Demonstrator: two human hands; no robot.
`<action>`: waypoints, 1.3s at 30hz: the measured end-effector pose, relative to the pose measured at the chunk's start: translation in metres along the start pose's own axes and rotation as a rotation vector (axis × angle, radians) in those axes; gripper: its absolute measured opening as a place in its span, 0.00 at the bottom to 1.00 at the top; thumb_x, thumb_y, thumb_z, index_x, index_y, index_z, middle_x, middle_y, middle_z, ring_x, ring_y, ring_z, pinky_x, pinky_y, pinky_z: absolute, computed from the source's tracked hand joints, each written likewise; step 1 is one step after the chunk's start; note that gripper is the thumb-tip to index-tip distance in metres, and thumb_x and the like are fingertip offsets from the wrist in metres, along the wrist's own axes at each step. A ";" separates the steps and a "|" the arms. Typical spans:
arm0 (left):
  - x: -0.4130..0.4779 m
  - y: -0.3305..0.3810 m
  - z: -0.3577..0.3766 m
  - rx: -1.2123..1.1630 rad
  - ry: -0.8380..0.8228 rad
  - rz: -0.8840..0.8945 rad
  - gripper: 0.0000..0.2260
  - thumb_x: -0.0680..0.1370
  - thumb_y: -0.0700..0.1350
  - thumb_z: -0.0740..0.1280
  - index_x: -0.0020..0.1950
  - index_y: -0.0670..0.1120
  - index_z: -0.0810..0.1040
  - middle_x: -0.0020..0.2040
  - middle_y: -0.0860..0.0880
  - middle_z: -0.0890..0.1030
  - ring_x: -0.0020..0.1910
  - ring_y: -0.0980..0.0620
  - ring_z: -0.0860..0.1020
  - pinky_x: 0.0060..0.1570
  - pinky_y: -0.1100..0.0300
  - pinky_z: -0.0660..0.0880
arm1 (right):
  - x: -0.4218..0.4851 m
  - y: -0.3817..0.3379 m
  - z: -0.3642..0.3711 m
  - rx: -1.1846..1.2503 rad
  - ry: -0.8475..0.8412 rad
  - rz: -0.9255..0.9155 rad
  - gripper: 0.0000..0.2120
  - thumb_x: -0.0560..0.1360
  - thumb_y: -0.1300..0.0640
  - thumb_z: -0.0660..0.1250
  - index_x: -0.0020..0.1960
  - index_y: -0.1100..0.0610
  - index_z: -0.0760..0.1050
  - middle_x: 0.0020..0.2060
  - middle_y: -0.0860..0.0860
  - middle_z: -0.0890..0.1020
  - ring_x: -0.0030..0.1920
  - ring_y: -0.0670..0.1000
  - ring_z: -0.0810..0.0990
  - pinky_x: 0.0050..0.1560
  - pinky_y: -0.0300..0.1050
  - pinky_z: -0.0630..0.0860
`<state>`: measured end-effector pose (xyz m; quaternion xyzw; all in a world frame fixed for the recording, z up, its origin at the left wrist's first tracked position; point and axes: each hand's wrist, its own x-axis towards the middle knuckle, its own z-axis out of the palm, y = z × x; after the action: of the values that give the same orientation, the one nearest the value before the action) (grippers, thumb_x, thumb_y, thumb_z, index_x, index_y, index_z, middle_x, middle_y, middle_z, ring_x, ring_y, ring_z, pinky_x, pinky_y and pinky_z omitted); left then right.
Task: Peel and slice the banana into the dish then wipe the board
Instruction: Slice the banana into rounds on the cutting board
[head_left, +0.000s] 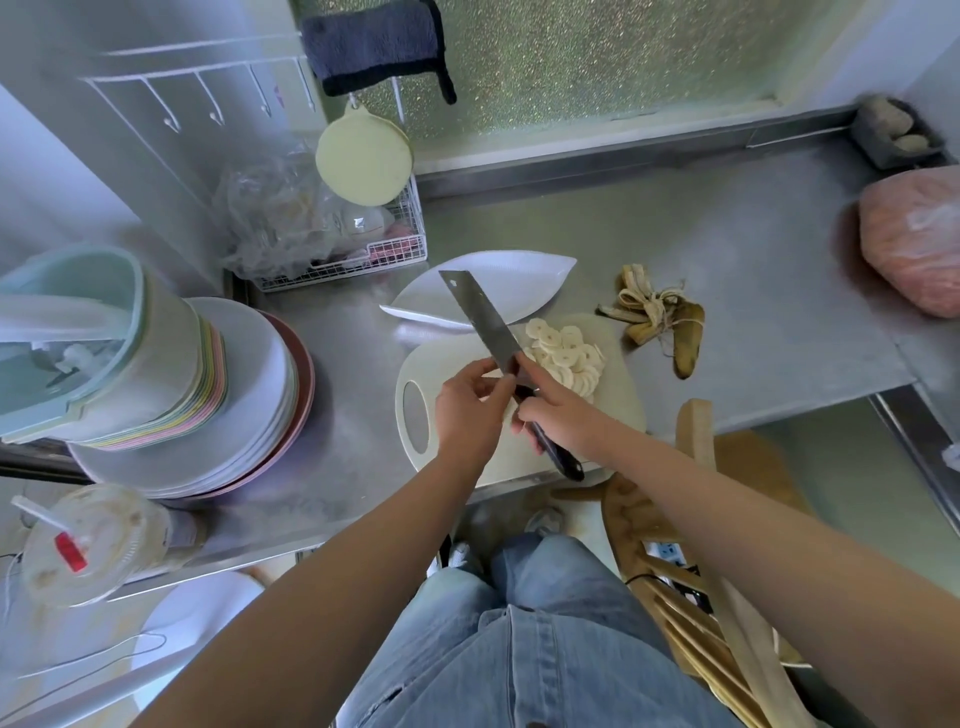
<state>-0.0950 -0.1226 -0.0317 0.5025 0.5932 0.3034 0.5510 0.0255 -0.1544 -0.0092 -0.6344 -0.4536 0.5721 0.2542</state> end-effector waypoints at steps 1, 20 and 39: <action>0.001 0.001 0.001 0.019 -0.015 0.017 0.11 0.77 0.50 0.68 0.58 0.51 0.82 0.43 0.53 0.85 0.46 0.55 0.82 0.48 0.60 0.77 | -0.001 0.001 -0.003 -0.008 0.043 0.019 0.28 0.77 0.62 0.55 0.73 0.43 0.56 0.33 0.54 0.74 0.27 0.46 0.71 0.29 0.37 0.70; 0.010 -0.058 -0.017 0.916 -0.060 0.073 0.18 0.74 0.55 0.70 0.61 0.53 0.75 0.57 0.52 0.78 0.61 0.50 0.71 0.54 0.53 0.74 | -0.003 0.060 0.001 -0.572 0.182 0.062 0.12 0.77 0.53 0.59 0.38 0.58 0.68 0.30 0.56 0.77 0.31 0.54 0.74 0.32 0.48 0.67; 0.017 -0.057 -0.010 0.669 0.032 0.035 0.16 0.73 0.56 0.71 0.58 0.53 0.80 0.52 0.54 0.79 0.52 0.53 0.77 0.44 0.60 0.73 | 0.004 0.062 -0.001 -0.829 0.235 -0.078 0.14 0.79 0.53 0.58 0.37 0.57 0.64 0.31 0.52 0.69 0.34 0.54 0.69 0.34 0.45 0.61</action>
<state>-0.1178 -0.1231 -0.0876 0.6606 0.6599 0.1093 0.3409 0.0438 -0.1790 -0.0627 -0.7260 -0.6367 0.2552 0.0493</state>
